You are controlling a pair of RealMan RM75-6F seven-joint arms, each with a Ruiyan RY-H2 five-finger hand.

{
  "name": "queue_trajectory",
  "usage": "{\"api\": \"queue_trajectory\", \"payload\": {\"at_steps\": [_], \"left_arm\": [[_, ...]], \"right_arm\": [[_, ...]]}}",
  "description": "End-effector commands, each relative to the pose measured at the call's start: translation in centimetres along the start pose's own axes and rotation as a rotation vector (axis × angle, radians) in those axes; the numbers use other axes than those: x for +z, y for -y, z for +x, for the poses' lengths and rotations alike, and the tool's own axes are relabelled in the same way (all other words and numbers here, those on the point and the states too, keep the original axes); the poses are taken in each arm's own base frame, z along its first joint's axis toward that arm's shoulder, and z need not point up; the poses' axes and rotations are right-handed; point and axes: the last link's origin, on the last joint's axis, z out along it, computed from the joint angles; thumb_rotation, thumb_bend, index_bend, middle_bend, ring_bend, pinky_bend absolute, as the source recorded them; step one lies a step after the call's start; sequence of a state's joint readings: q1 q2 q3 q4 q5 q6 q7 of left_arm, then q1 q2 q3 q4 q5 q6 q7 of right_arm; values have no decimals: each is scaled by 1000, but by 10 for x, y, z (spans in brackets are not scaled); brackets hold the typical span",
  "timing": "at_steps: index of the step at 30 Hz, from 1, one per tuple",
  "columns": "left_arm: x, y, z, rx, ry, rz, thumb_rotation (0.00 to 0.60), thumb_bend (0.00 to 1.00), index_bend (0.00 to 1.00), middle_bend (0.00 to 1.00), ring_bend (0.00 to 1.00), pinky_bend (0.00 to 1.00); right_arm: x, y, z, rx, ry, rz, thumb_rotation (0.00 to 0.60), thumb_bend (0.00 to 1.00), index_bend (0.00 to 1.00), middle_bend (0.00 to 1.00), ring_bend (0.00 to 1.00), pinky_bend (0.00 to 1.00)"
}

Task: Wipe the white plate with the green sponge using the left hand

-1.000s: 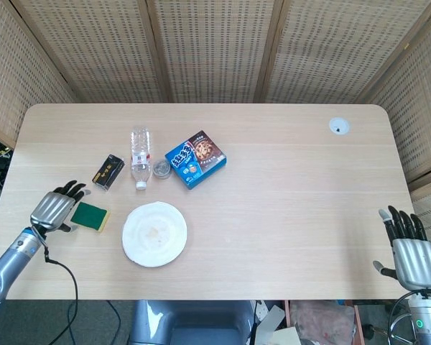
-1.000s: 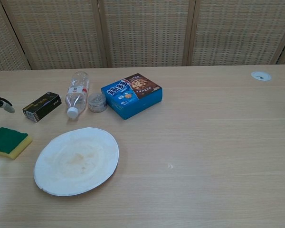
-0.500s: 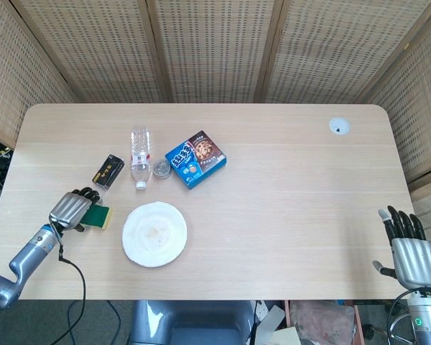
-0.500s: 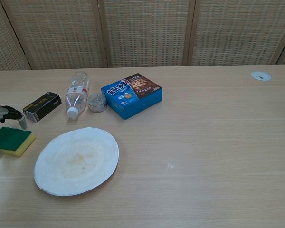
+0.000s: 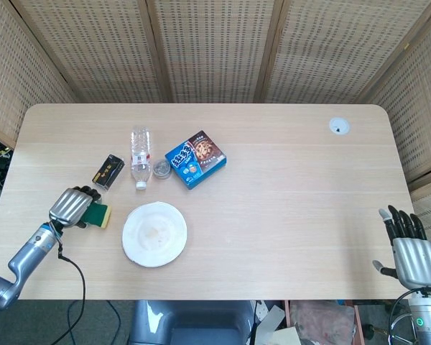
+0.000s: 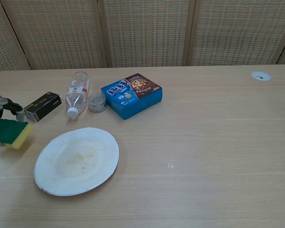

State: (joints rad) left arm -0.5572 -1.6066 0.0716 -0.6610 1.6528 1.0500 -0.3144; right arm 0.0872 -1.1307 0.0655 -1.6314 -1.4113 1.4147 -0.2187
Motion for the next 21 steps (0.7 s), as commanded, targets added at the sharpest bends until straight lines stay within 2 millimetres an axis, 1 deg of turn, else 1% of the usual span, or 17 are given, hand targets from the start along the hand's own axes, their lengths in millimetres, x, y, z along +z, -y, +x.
{"api": "queue_trajectory", "payload": {"at_steps": [1,2,4,9,13,15,16,19,20,21], "left_arm": [[-2,-15,24,46,-80,-95,600,25,508,395,308,427],[-1,-25,33,56,-108,-140,600,48,519,395,309,428],[1,-39,44,94,-128,-195,600,91,538,395,309,428],[8,-67,58,220,-131,-268,600,93,548,395,309,434],[17,-88,60,307,-110,-304,600,94,548,395,311,437],[27,-101,60,369,-94,-317,600,94,549,395,312,437],[36,-110,60,417,-95,-327,600,94,551,397,313,438],[52,-125,59,490,-91,-334,600,96,568,411,327,446],[59,-135,58,562,-99,-363,600,96,572,415,331,448],[63,-140,56,592,-101,-374,600,97,575,417,334,451]], "right_arm": [[0,0,0,1,1,1,600,0,0,0,0,0],[0,0,0,2,1,1,600,0,0,0,0,0],[0,0,1,3,1,1,600,0,0,0,0,0],[0,0,1,5,-1,-1,600,0,0,0,0,0],[1,-1,2,10,0,-4,600,0,0,0,0,0],[2,-3,2,13,2,-10,600,0,0,0,0,0],[3,-4,2,18,4,-15,600,0,0,0,0,0],[5,-6,2,21,7,-22,600,0,0,0,0,0],[7,-7,2,23,9,-28,600,0,0,0,0,0],[7,-7,2,25,10,-31,600,0,0,0,0,0]]}}
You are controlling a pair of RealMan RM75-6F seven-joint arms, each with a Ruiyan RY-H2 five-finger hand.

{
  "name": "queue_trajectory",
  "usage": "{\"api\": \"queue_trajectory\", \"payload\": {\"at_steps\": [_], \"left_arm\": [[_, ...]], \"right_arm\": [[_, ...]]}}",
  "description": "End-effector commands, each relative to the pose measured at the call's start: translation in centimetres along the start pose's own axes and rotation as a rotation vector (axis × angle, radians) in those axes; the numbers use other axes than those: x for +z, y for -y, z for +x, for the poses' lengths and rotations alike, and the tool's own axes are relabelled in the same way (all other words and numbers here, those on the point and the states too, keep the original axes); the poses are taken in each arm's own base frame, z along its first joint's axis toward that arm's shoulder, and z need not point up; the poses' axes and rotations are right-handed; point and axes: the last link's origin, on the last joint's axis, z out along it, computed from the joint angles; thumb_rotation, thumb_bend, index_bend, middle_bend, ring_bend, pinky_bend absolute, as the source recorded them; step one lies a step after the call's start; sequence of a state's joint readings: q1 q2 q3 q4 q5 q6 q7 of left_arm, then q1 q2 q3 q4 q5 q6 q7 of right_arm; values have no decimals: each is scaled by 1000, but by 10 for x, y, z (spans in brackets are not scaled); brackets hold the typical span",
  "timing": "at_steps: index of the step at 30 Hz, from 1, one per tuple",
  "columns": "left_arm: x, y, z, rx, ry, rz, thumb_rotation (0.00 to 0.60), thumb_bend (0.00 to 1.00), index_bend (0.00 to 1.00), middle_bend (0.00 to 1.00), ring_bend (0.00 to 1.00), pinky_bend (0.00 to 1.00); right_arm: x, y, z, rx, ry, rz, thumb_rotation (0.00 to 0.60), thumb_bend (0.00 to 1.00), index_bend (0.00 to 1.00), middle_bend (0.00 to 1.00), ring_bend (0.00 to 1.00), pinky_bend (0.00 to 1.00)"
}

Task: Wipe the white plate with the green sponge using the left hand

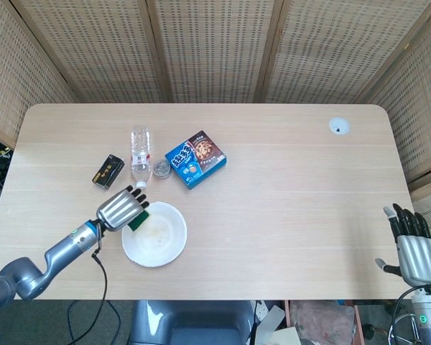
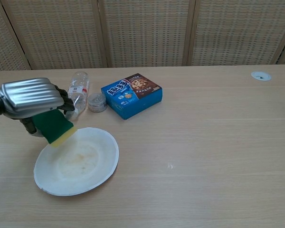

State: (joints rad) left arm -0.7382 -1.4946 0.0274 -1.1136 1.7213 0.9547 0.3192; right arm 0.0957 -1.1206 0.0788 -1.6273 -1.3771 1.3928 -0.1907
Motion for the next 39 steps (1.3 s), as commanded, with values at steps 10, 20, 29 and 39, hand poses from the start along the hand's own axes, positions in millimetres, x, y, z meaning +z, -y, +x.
{"api": "queue_trajectory", "payload": {"at_steps": [10,20,29,39], "left_arm": [[63,-58,4,290,-1,-159,600,96,580,419,334,452],[66,-68,-6,383,-4,-202,600,99,590,425,338,454],[57,-56,9,386,-90,-180,600,101,594,427,340,455],[34,-40,22,475,-113,-207,600,105,615,461,372,454]], "right_arm": [[8,-6,0,12,14,-29,600,0,0,0,0,0],[9,-10,2,26,9,-41,600,0,0,0,0,0],[8,-10,4,33,5,-39,600,0,0,0,0,0],[6,-8,6,37,-2,-31,600,0,0,0,0,0]]}}
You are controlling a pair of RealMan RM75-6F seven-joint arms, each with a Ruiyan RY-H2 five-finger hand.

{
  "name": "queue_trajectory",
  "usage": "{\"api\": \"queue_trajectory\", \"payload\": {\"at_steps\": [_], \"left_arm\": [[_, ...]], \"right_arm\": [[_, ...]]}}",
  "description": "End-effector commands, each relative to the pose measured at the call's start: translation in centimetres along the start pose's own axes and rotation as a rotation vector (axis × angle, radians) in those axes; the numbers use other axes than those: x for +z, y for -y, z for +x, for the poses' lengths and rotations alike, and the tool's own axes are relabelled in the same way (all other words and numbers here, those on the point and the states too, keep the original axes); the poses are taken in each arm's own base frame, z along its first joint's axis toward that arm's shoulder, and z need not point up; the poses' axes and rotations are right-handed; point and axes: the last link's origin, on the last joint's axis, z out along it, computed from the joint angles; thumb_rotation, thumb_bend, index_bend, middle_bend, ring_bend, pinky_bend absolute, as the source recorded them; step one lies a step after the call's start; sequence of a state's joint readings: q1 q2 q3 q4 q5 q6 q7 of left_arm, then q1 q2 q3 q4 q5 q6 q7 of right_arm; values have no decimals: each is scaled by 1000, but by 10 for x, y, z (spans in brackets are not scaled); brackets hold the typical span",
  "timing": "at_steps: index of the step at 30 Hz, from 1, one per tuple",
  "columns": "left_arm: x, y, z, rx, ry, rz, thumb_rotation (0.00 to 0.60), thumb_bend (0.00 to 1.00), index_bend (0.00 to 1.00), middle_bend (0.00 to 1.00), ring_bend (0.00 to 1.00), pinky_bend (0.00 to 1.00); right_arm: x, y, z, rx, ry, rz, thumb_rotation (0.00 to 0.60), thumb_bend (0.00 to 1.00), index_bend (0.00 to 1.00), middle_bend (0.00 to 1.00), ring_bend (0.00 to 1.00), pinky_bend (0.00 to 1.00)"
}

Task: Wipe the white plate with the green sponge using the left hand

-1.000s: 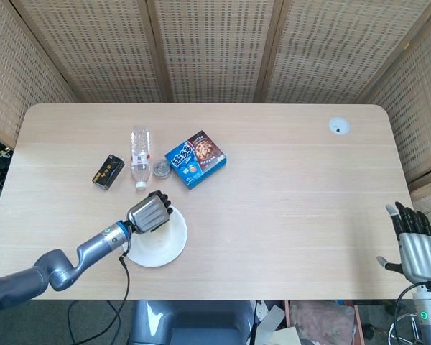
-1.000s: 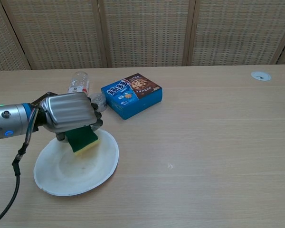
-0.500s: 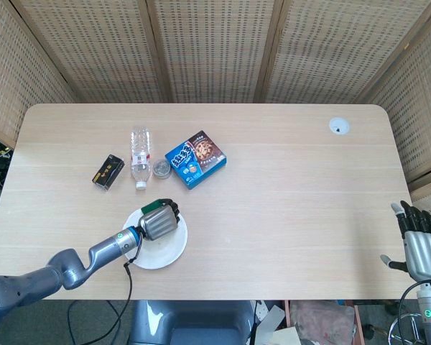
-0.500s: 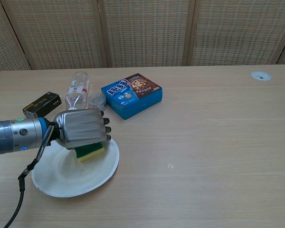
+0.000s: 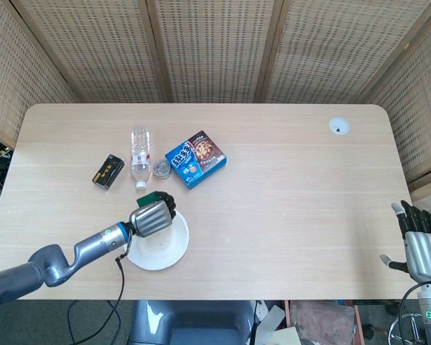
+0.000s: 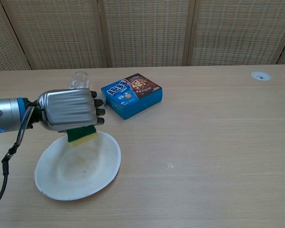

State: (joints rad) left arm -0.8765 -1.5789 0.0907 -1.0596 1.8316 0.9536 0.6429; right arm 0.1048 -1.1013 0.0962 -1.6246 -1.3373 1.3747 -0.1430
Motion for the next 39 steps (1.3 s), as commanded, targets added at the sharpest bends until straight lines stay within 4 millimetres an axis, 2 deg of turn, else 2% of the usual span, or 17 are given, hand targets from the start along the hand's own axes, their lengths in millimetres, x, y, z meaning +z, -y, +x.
{"api": "queue_trajectory", "payload": {"at_steps": [1,8,27,33,36,39], "left_arm": [[-6,-7,0,15,13,-25,600,106,615,461,372,454],[-4,-29,-3,58,39,-80,600,111,623,468,373,454],[-5,-59,-25,108,100,-129,600,117,629,475,379,458],[-5,-57,-26,98,94,-117,600,118,629,475,379,459],[-5,-36,-15,80,41,-53,600,118,629,475,380,459],[-6,-23,-9,106,19,-33,600,127,630,477,380,466]], "right_arm": [[0,0,0,0,0,2,600,0,0,0,0,0],[-1,1,0,0,1,1,600,0,0,0,0,0],[0,-1,0,2,3,-4,600,0,0,0,0,0],[0,-1,0,4,2,-4,600,0,0,0,0,0],[-1,-1,2,9,-2,-2,600,0,0,0,0,0],[-1,-1,2,11,-3,-2,600,0,0,0,0,0]]}}
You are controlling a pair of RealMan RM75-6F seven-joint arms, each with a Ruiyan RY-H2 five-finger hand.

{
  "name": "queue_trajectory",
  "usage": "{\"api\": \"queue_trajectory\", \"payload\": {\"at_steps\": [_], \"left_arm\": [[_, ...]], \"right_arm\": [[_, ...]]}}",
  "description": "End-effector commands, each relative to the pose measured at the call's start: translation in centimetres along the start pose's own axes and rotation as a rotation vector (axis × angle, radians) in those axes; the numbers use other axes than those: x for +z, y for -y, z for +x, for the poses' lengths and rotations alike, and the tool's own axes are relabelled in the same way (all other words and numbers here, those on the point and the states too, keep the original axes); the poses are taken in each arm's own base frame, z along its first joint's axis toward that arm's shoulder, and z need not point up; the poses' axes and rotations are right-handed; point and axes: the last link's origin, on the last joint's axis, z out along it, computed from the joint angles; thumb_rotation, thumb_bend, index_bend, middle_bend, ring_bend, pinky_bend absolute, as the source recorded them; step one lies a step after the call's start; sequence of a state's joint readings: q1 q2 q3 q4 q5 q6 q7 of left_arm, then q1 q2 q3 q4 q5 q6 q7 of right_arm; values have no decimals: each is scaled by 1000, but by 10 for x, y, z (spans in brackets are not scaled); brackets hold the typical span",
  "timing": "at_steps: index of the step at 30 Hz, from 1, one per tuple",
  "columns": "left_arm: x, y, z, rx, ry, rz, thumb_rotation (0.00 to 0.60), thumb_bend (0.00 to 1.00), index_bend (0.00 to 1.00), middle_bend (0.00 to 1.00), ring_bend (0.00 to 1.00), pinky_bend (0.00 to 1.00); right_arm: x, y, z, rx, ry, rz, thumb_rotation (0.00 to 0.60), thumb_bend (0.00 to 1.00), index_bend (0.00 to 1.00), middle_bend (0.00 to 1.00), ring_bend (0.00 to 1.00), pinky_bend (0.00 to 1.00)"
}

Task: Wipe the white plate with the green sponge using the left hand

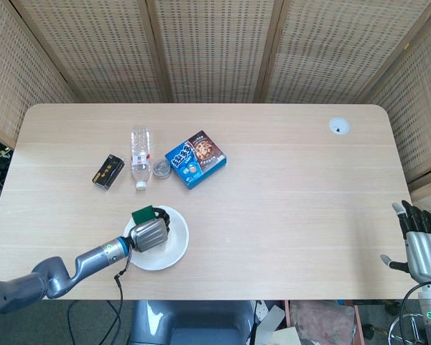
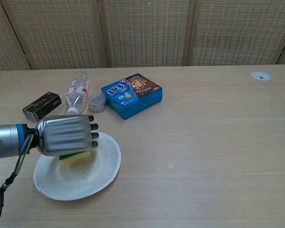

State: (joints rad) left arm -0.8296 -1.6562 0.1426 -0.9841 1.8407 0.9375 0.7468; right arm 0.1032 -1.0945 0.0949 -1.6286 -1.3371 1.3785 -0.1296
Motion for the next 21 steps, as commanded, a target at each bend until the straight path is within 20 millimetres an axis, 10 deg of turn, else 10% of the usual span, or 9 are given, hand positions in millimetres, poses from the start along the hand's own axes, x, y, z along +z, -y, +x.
{"api": "queue_trajectory", "payload": {"at_steps": [1,21], "left_arm": [[-2,19,8,35,-30,28,600,132,632,480,380,469],[6,-8,15,253,18,4,600,182,721,625,454,482]], "right_arm": [[0,0,0,1,-1,1,600,0,0,0,0,0],[-1,0,2,5,-5,2,600,0,0,0,0,0]]}}
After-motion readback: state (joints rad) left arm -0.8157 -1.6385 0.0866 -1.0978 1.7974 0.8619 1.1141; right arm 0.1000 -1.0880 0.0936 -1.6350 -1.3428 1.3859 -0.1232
